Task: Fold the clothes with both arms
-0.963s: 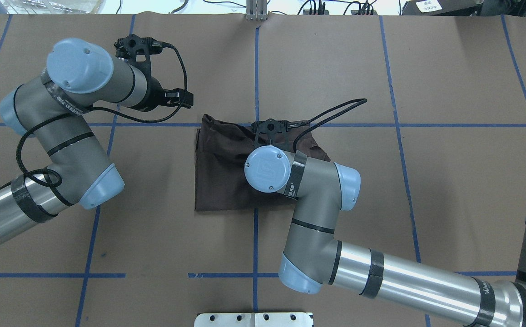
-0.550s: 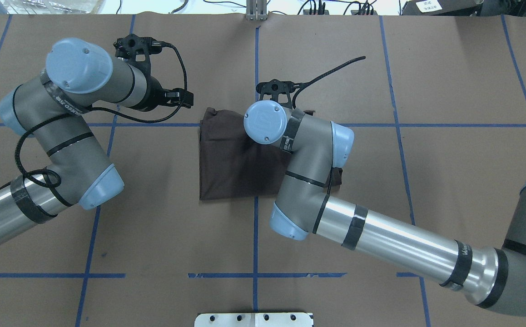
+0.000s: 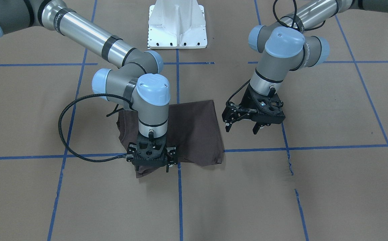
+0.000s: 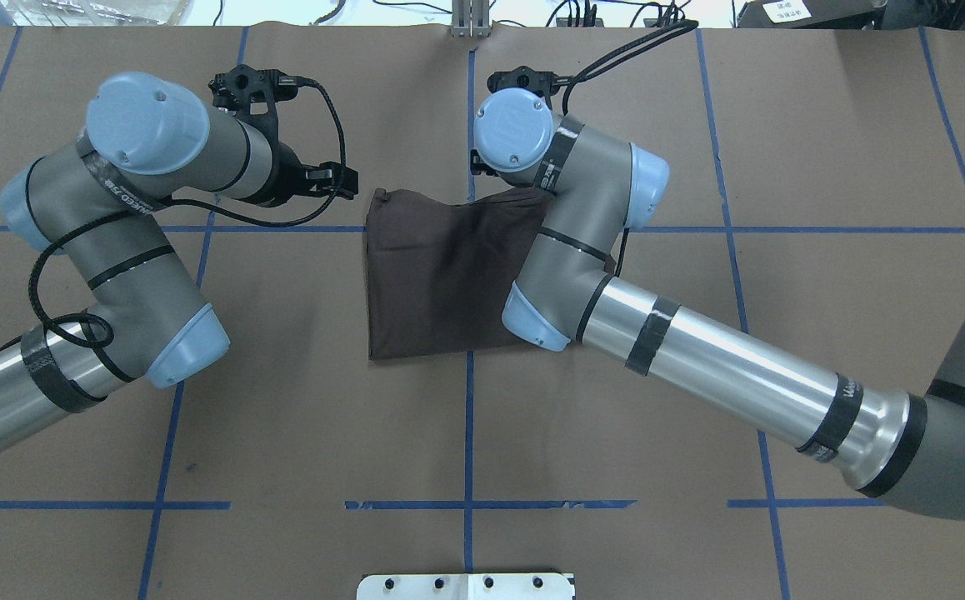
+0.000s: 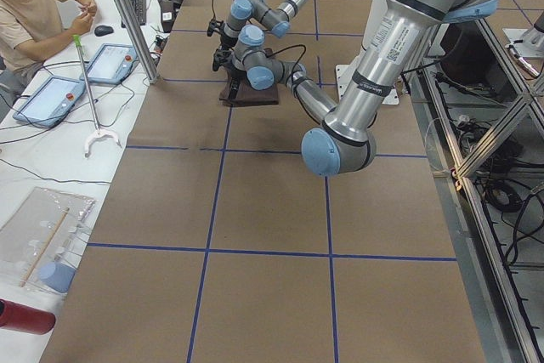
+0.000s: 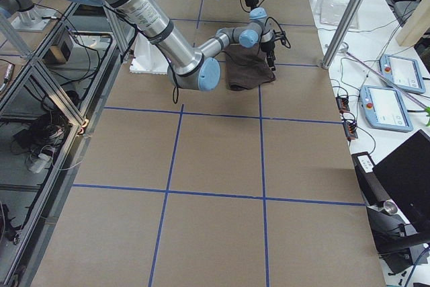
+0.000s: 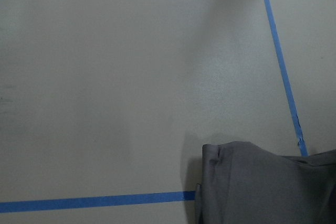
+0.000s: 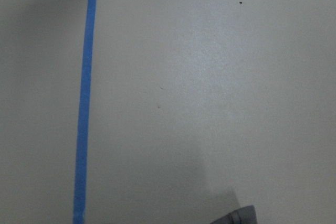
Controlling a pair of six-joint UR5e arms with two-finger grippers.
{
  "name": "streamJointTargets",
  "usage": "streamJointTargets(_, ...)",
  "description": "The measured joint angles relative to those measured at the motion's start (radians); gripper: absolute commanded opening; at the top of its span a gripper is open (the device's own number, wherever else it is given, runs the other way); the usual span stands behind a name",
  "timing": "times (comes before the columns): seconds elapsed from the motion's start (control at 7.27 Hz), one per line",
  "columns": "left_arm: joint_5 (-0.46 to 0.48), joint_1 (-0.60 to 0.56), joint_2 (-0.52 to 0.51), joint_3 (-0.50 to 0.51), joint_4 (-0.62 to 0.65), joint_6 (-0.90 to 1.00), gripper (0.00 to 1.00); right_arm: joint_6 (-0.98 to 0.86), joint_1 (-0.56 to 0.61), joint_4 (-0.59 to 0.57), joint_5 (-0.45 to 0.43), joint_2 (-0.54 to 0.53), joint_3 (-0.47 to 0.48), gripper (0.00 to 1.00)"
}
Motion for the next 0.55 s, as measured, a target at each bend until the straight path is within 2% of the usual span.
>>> streamJointTargets(0.14,0.001,0.012,-0.01,0.017,0.0,-0.023,0.85,-0.007,0.035,0.003,0.084,-0.004,0.027,1.0)
streamJointTargets(0.28,0.005,0.02,-0.029,0.053,-0.003,-0.074,0.6,-0.018,0.071,0.002,0.157,-0.015,0.06,1.0)
streamJointTargets(0.41,0.025,0.025,-0.061,0.109,-0.016,-0.155,0.49,-0.039,0.099,0.0,0.201,-0.036,0.09,1.0)
streamJointTargets(0.55,0.055,0.027,-0.099,0.17,-0.035,-0.218,0.45,-0.058,0.118,0.0,0.222,-0.057,0.11,1.0)
